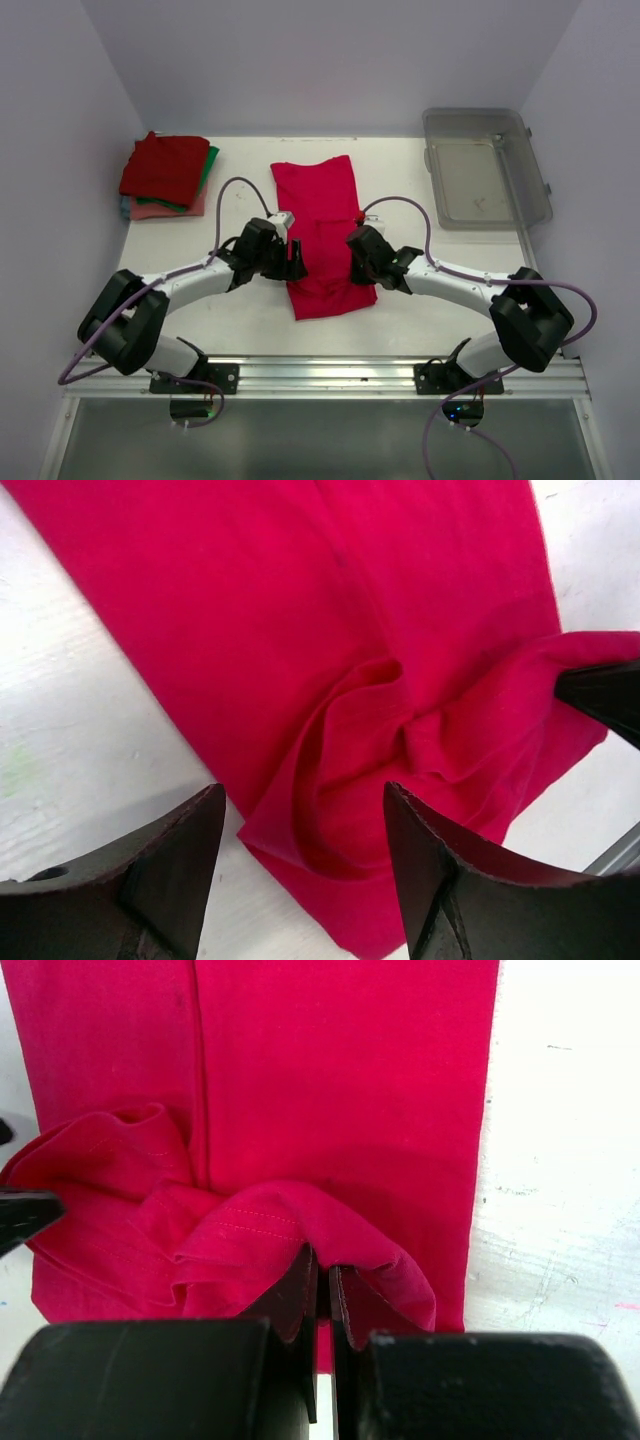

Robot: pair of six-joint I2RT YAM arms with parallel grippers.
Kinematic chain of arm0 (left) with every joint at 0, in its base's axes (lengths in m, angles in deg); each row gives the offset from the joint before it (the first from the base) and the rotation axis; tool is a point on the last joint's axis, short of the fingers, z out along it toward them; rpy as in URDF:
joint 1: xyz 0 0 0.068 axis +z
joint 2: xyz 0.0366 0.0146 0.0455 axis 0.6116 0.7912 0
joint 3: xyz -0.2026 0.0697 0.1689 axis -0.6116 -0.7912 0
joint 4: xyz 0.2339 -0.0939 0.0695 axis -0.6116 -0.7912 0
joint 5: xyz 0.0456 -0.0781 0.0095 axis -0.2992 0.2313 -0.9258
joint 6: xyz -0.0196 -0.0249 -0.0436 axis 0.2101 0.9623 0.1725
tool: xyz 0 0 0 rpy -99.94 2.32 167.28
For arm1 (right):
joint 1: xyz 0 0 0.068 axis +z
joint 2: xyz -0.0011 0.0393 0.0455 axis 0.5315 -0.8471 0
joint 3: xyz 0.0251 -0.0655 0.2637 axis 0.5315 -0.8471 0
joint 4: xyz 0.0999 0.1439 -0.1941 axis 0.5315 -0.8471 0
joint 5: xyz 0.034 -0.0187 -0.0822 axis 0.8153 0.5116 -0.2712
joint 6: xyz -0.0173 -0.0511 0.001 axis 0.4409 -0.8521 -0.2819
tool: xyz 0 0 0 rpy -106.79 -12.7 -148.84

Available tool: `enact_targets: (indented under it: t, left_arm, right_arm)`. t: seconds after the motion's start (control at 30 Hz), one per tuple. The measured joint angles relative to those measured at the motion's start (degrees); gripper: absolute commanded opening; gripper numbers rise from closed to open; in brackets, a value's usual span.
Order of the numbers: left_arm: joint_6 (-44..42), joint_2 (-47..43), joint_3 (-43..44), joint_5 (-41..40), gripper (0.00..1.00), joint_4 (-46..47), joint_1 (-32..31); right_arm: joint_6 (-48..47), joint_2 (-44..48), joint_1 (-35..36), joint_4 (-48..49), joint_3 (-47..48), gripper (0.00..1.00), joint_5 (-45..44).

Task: Fold and stack the t-shirts
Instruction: Fold the tshirt

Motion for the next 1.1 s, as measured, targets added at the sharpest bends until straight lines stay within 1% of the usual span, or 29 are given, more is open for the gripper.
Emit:
enact_targets:
  t: [0.07,0.23,0.27,0.33,0.37,0.43,0.47,0.57,0.8,1.1]
  left_arm:
    - [0.0,2.8,0.0,1.9,0.66,1.4,0.4]
    - [0.0,7.1,0.1,5.7,0.59,3.9,0.6]
    - [0.0,7.4,0.2,6.2,0.56,4.2,0.6]
    - [0.0,7.6,0.4,7.0,0.54,4.5,0.6]
    - [-0.1,7.5,0.4,7.3,0.5,4.6,0.6]
    - [-0.1,7.5,0.6,7.7,0.46,4.5,0.6]
    - [-0.1,7.4,0.7,7.9,0.42,4.3,0.6]
    - [-0.2,5.9,1.0,8.2,0.39,2.3,0.6]
    - [-0.5,0.4,1.1,8.8,0.37,-1.7,0.6]
    - [-0.5,-0.1,1.1,9.8,0.36,-2.3,0.6]
  right_arm:
    - [0.0,0.0,0.0,0.0,0.0,0.0,0.0]
    - [0.0,0.0,0.0,0.0,-0.1,0.0,0.1]
    - [0.0,0.0,0.0,0.0,-0.2,0.0,0.1]
    - [0.0,0.0,0.0,0.0,-0.3,0.0,0.1]
    - [0.0,0.0,0.0,0.1,-0.4,0.0,0.1]
    - [0.0,0.2,0.0,0.1,-0.8,0.0,0.1]
    - [0.0,0.3,0.0,0.1,-1.0,0.0,0.1]
    - [0.0,1.4,0.0,0.0,-1.9,0.0,0.2]
    - [0.0,3.9,0.0,-0.1,-2.4,0.0,0.2]
    - [0.0,4.4,0.0,-0.7,-2.4,0.0,0.2]
